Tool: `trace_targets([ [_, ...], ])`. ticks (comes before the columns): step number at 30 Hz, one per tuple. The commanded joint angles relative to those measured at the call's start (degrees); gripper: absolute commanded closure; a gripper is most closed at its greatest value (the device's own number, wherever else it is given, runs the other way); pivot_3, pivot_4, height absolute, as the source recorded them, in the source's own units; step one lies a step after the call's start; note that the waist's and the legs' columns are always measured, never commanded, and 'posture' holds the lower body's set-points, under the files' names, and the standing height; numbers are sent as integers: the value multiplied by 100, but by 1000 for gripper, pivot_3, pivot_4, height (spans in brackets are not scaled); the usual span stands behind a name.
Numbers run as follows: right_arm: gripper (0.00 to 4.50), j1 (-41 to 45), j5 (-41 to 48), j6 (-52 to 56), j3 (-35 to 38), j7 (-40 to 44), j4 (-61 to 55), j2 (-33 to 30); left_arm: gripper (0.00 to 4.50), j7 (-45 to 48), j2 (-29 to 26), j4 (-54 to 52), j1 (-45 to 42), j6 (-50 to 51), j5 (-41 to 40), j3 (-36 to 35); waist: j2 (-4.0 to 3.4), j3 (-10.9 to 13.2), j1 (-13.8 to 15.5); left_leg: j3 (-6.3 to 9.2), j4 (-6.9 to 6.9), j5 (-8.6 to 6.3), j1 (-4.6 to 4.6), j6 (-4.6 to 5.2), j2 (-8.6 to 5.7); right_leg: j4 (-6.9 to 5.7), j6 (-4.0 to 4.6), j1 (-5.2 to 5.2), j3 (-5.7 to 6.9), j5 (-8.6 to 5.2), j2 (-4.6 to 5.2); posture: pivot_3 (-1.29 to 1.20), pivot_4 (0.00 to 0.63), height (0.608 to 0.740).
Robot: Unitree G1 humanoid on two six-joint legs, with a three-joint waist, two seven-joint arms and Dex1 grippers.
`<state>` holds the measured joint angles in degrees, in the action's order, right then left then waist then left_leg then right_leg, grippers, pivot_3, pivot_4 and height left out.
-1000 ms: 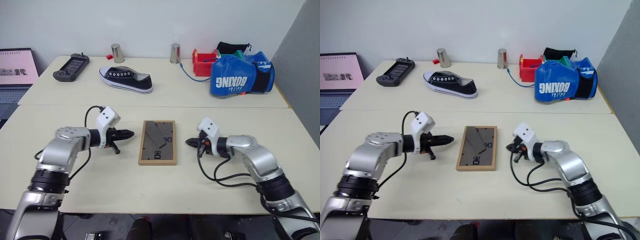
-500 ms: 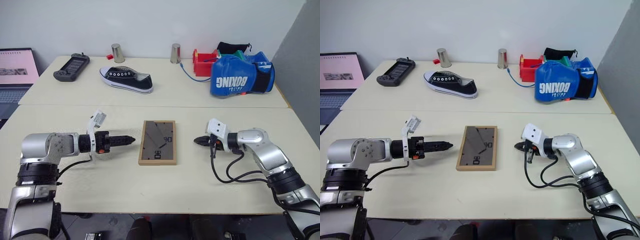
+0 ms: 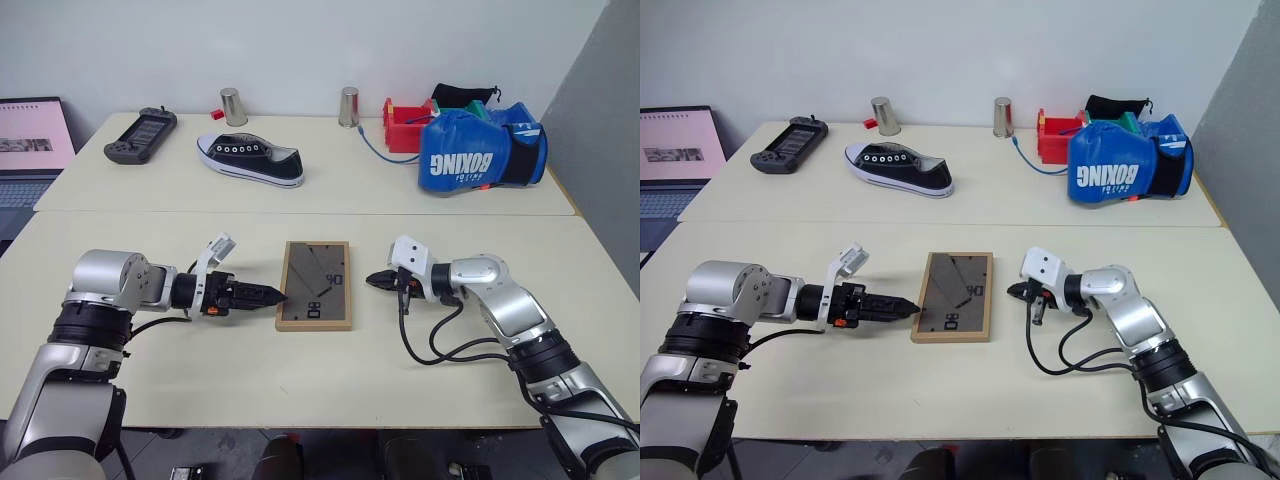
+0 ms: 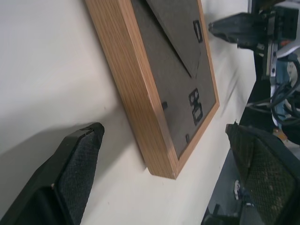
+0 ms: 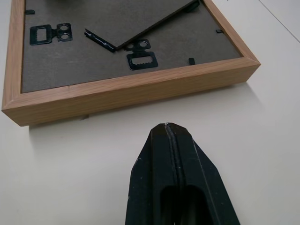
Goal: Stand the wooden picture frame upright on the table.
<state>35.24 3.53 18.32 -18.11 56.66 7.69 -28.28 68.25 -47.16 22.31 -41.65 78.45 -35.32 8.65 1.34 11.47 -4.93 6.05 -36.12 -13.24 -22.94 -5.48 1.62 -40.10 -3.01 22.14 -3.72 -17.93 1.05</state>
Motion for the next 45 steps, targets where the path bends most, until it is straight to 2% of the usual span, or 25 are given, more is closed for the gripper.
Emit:
trace_targets([
  [1,4500,-12,31,12,93,-49,-206,41,8,115,-59,132,-68,45,87,222,0,0,1,0,0,0,0,0,0,0,0,0,0,0,0,0,150,740],
  [9,4500,-23,-89,35,-130,-134,-247,306,8,-185,295,864,-347,-124,312,91,-2,-2,14,1,-3,1,5,2,-2,-3,0,-7,0,0,1,0,150,740],
  [23,4500,273,-199,53,-310,-180,-3,865,8,-92,387,625,-235,-206,334,269,-3,-3,15,3,-5,6,13,3,-4,-21,0,-9,0,0,1,0,150,740],
  [45,4500,334,-299,-38,-428,-149,87,1020,8,97,539,543,-151,-299,379,275,-3,-4,38,7,-5,6,12,3,-10,-21,0,-10,0,0,5,0,150,740],
])
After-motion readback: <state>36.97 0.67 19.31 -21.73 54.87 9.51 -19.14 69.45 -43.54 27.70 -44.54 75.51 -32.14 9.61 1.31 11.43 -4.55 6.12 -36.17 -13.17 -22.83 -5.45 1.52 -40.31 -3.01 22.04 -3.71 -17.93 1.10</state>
